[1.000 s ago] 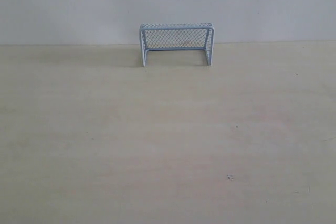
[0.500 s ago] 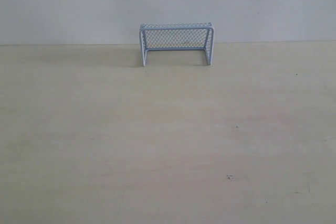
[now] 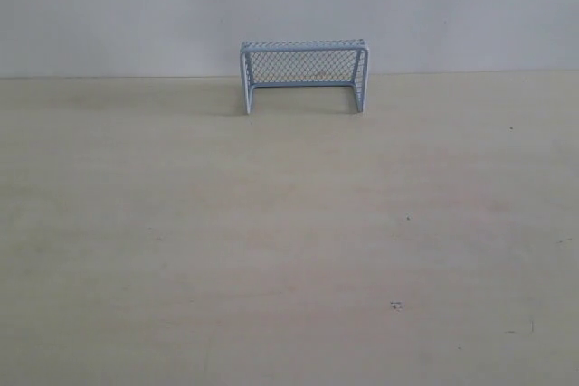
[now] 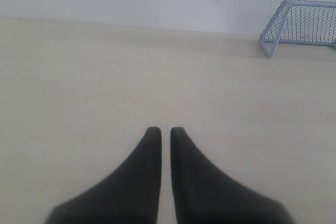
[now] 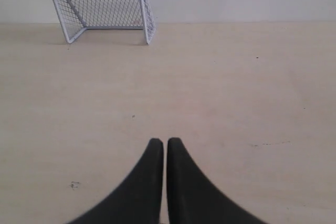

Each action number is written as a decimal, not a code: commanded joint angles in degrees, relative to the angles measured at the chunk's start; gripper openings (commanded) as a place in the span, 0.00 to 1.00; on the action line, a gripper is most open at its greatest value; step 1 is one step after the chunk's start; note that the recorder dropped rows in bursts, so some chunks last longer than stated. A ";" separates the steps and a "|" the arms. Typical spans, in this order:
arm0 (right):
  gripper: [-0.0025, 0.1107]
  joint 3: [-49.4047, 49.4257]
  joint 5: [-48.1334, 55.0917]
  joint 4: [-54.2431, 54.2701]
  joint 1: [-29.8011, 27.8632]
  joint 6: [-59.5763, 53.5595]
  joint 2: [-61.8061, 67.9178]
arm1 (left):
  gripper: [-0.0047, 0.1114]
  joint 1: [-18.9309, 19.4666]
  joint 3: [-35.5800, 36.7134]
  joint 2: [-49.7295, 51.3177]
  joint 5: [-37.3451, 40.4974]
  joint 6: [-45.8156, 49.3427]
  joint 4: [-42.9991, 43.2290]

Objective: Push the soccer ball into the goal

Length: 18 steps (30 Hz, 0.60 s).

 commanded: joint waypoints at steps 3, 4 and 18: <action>0.02 0.00 0.55 -0.31 -3.88 -0.21 -0.50 | 0.09 0.11 -0.21 -0.13 -0.28 -0.48 -0.26; 0.02 0.00 0.68 -0.31 -4.04 -0.31 -0.50 | 0.09 0.11 -0.21 -0.13 -0.28 -0.48 -0.26; 0.02 0.00 0.38 -0.43 -4.04 -0.44 -0.50 | 0.09 0.11 -0.21 -0.13 -0.28 -0.48 -0.26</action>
